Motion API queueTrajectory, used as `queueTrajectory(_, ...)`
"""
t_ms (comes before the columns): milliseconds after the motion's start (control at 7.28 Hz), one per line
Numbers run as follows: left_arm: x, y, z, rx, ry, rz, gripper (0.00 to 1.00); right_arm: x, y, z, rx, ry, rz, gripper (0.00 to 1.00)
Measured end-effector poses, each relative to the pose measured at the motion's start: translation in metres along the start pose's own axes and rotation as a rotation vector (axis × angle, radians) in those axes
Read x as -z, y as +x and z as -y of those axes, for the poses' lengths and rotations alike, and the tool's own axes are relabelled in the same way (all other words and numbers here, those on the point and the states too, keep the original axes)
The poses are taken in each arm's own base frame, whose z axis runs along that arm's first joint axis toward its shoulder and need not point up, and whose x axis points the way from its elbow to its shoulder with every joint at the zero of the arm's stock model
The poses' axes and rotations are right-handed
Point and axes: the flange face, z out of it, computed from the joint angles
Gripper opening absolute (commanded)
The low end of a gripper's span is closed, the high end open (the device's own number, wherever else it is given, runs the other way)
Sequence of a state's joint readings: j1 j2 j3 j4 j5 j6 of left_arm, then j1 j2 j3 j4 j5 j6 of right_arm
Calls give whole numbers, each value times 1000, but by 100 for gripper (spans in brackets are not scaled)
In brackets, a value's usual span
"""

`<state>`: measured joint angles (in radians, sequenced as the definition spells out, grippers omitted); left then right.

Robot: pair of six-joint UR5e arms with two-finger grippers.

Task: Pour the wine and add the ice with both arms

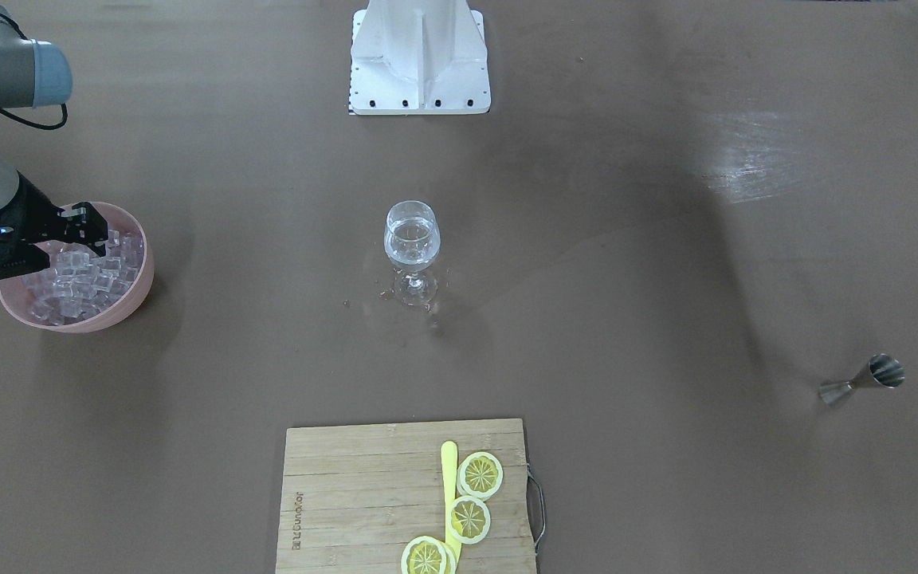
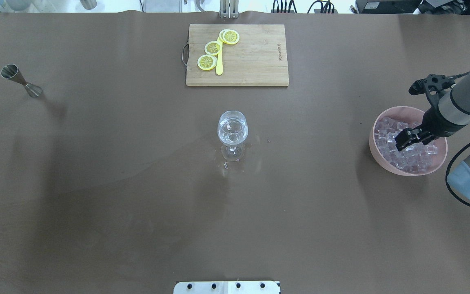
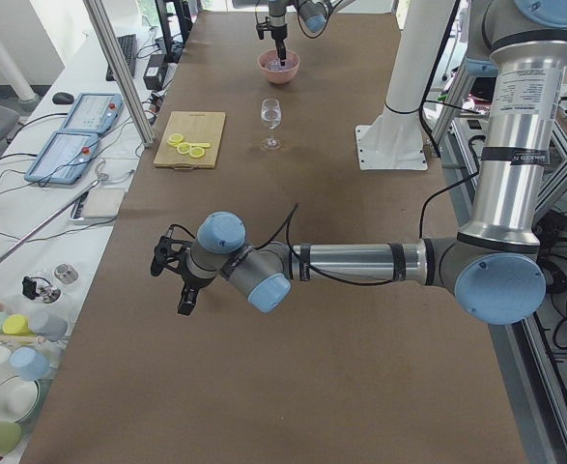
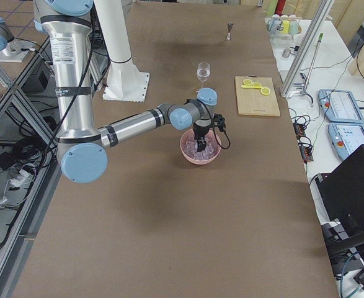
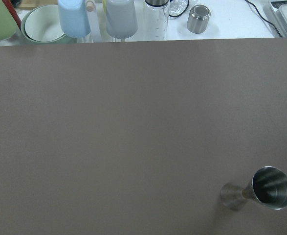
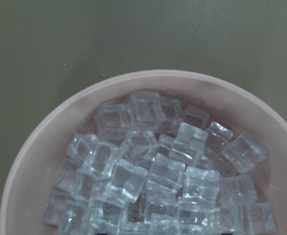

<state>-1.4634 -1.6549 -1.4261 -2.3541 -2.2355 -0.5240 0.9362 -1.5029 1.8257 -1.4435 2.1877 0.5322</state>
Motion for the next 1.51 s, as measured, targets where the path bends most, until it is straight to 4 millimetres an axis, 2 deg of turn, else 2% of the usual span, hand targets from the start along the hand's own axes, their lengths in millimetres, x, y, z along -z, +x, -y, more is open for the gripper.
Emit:
queueTrajectory(275, 1, 0, 1, 3, 2, 0, 99, -3, -3, 6, 2, -6, 3, 0)
queueTrajectory(687, 1, 0, 1, 1, 3, 0, 99, 11, -10, 13, 7, -2, 46, 0)
queueTrajectory(825, 1, 0, 1, 1, 3, 0, 99, 26, -15, 15, 7, 13, 67, 0)
queueTrajectory(962, 1, 0, 1, 1, 4, 0, 99, 52, -37, 22, -5, 39, 94, 0)
queueTrajectory(1100, 1, 0, 1, 2, 3, 0, 99, 84, -81, 37, -46, 70, 127, 0)
queueTrajectory(1237, 0, -1, 0, 4, 1, 1, 99, 107, -141, 51, -100, 98, 160, 0)
queueTrajectory(1512, -1, -2, 0, 9, -5, 5, 99, 133, -278, 62, -202, 153, 212, 0)
